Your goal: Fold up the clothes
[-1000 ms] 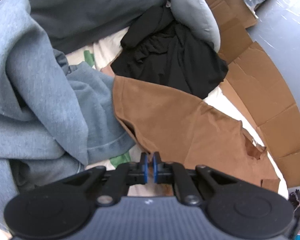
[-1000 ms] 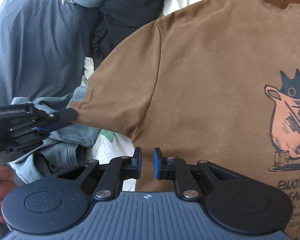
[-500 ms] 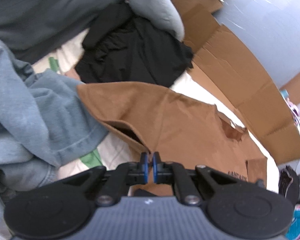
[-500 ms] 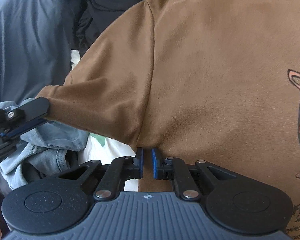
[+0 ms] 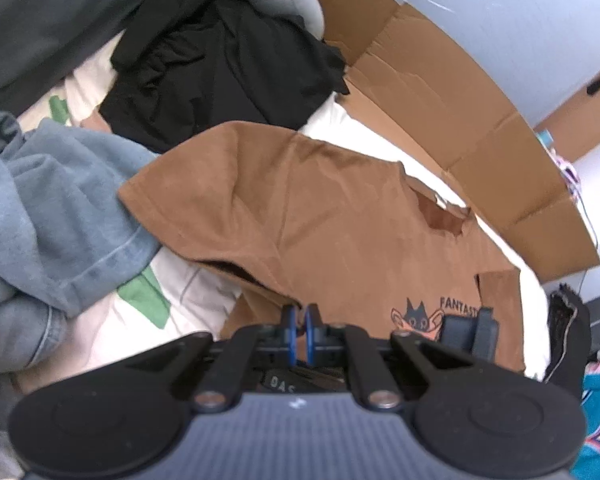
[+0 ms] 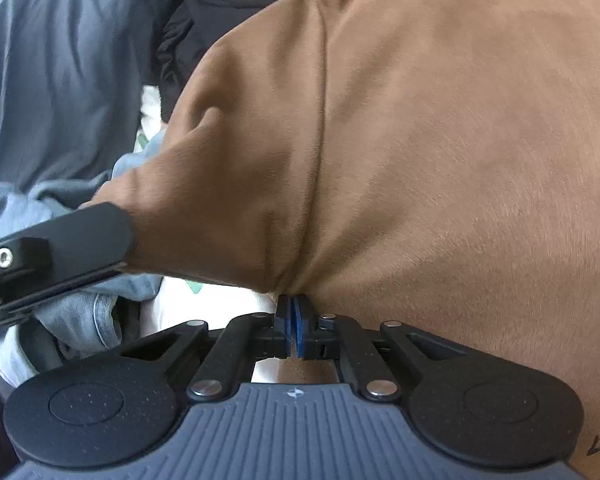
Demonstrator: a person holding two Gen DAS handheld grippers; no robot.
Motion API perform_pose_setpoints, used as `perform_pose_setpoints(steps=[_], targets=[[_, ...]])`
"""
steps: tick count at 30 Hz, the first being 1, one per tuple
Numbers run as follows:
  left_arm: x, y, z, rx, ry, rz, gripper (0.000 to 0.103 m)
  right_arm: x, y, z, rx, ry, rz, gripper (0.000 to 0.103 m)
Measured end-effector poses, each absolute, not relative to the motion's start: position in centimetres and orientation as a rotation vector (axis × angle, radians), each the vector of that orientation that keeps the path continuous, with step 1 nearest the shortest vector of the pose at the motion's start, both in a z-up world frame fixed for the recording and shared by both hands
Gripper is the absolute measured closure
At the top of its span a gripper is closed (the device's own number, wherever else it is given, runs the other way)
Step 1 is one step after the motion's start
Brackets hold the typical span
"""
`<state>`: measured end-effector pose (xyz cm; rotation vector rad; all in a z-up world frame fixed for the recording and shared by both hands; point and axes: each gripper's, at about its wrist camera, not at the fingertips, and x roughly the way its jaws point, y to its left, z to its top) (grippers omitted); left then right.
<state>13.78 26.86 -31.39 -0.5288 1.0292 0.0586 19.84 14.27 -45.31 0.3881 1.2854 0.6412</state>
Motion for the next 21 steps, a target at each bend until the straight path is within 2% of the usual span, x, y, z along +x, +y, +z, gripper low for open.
perform_pose_setpoints(steps=[1, 2, 4, 13, 21], targets=[[13.9, 26.6, -31.3, -0.511, 1.031, 0.054, 0.098, 19.9, 14.0, -45.3, 0.404, 1.290, 0.651, 0.090], [13.9, 26.4, -31.3, -0.497, 1.033, 0.050, 0.098, 19.9, 13.6, -45.2, 0.420, 1.294, 0.660, 0.080], [14.0, 25.8, -31.2, -0.471, 1.038, 0.042, 0.098, 19.6, 12.9, -44.9, 0.432, 1.289, 0.671, 0.073], [14.2, 21.9, -32.1, -0.327, 1.066, 0.009, 0.098, 17.4, 4.7, -42.7, 0.450, 1.303, 0.514, 0.065], [14.1, 18.7, -34.5, -0.263, 1.110, -0.015, 0.098, 16.1, -2.8, -41.3, 0.558, 1.275, 0.303, 0.065]])
